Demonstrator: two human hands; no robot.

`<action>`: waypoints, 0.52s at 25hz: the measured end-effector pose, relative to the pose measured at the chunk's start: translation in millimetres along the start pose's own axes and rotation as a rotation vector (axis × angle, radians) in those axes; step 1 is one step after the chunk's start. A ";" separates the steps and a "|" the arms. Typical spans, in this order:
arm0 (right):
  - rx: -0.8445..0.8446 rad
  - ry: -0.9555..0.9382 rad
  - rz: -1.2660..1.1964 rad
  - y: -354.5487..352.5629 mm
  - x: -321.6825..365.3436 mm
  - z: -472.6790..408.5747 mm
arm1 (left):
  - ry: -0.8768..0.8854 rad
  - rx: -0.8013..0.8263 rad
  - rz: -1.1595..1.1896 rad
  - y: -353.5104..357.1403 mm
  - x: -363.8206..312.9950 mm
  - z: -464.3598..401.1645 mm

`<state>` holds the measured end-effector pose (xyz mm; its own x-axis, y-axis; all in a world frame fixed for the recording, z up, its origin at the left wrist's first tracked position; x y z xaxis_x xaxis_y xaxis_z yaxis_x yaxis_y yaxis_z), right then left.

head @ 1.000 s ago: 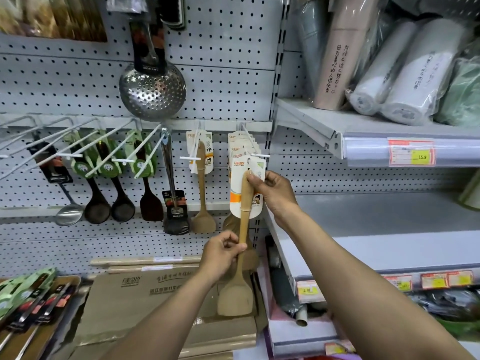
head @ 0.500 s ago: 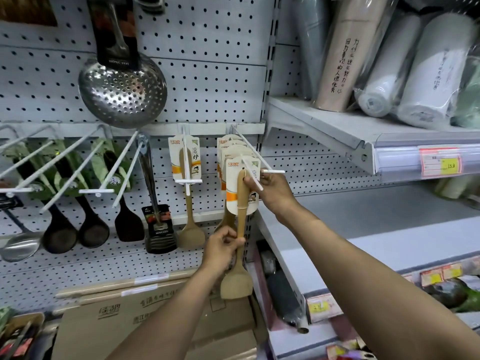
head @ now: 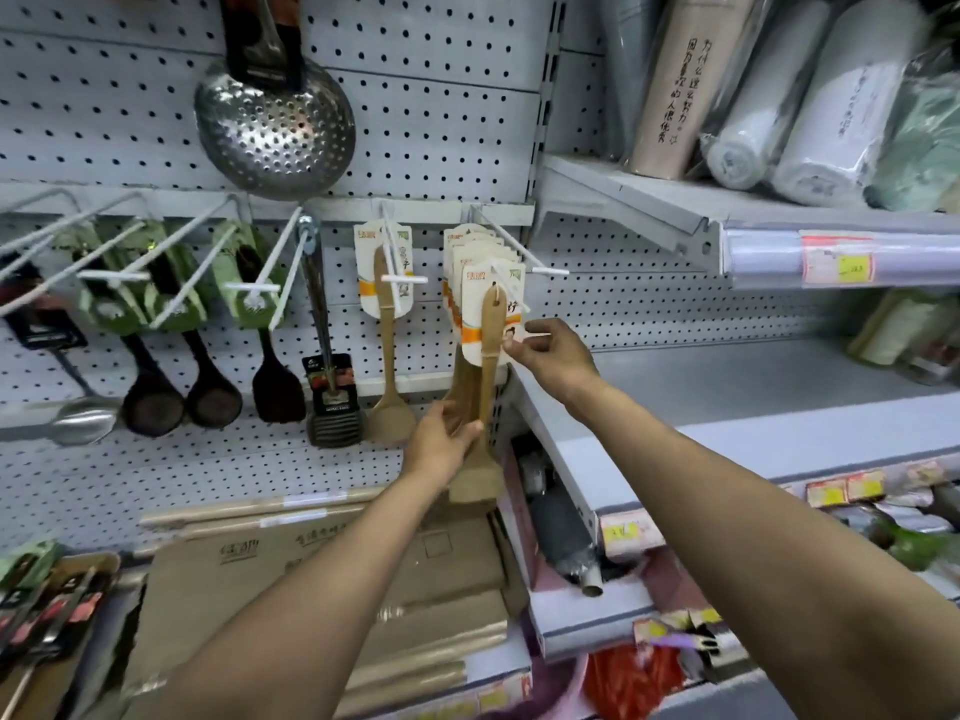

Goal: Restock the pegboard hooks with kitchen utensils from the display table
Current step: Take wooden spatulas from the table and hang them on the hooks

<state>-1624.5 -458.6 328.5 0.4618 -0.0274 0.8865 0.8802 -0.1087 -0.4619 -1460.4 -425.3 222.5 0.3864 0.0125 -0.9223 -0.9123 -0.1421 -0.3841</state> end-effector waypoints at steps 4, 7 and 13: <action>0.112 -0.151 0.584 -8.7 14.6 59.8 | 0.084 -0.067 -0.398 -58.5 -28.1 61.0; 0.151 -0.404 0.929 -6.3 45.6 122.5 | 0.167 -0.101 -0.652 -109.0 -52.2 120.8; 0.185 -0.791 0.970 24.2 104.7 256.0 | 0.209 -0.262 -0.854 -212.2 -75.1 261.7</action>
<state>-1527.0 -209.6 403.4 0.8068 0.5890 -0.0456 0.1168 -0.2347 -0.9650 -1331.4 -137.1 361.9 0.9551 0.0407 -0.2934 -0.2555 -0.3876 -0.8857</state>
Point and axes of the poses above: each hand's wrist, its own z-axis away from the middle knuckle, its own y-axis out of the palm, x = y × z, the point moved 5 cm from there along -z, towards the middle knuckle, and after that the axes turned 3 degrees about y, right-handed, at the moved point
